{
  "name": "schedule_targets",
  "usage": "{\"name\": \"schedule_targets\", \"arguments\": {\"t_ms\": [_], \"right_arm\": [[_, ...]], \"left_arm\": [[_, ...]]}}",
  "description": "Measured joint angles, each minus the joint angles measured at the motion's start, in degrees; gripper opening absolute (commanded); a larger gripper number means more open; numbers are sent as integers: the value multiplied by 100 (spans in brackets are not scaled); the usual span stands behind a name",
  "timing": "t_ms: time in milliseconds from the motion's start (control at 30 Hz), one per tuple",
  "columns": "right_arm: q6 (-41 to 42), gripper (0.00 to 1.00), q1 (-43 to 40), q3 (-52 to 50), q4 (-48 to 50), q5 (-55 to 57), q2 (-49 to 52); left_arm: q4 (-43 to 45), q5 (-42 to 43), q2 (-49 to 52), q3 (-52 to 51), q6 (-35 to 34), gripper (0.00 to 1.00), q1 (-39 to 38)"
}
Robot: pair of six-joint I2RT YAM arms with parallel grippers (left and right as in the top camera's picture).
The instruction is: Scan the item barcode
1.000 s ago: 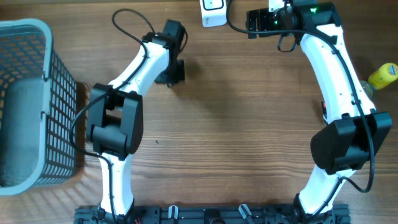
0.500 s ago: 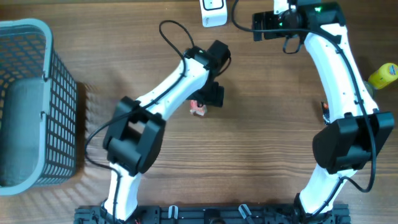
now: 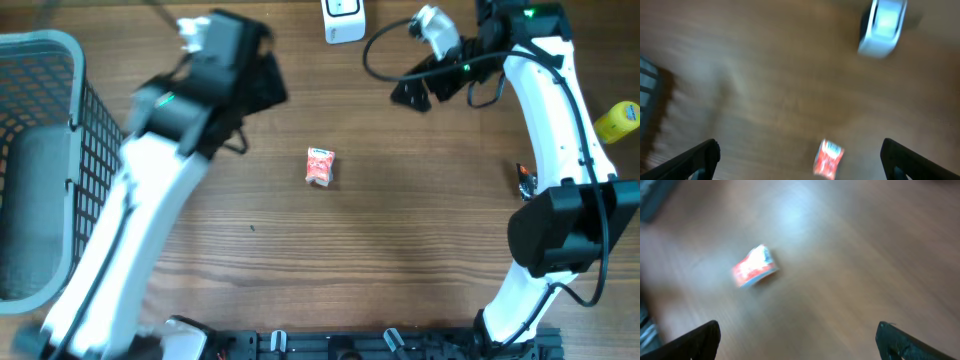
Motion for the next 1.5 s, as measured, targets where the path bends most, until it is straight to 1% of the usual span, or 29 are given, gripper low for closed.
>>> {"name": "schedule_targets", "arguments": {"t_ms": [100, 167, 333, 500, 567, 700, 800, 867, 967, 1100, 1333, 1500], "right_arm": [[-625, 100, 181, 4, -553, -400, 227], [-734, 100, 369, 4, -763, -483, 516], [-592, 100, 1086, -2, -686, -173, 1333], [-192, 100, 1897, -4, -168, 623, 1906], [-98, 100, 2081, -7, 90, 977, 1976], [48, 100, 2205, -7, 680, 1547, 1987], [70, 100, 2208, -7, 831, 1773, 1998], [109, 100, 2208, -7, 811, 1845, 2061], [153, 100, 2216, -7, 479, 1860, 2103], [177, 100, 2273, -7, 280, 1849, 2103], [208, 100, 2365, -7, 262, 1836, 2103], [284, 100, 2643, -7, 387, 1838, 2103]], "left_arm": [[149, -431, -813, 2, -35, 100, 46], [153, -662, -1134, 2, -48, 100, 46], [107, -1078, -1408, 2, -50, 100, 46], [-116, -1325, -1410, 2, -11, 100, 46], [-133, -1390, -1410, 2, 37, 100, 46], [-138, -1484, -1410, 2, 85, 100, 46], [-153, -1521, -1410, 2, 111, 100, 46], [-153, -1574, -1410, 2, 125, 100, 46], [-155, -1725, -1410, 2, 125, 100, 46], [-155, -1777, -1410, 2, 127, 100, 46], [-155, -1779, -1410, 2, 125, 100, 46], [-155, -1779, -1410, 2, 127, 100, 46]]}}
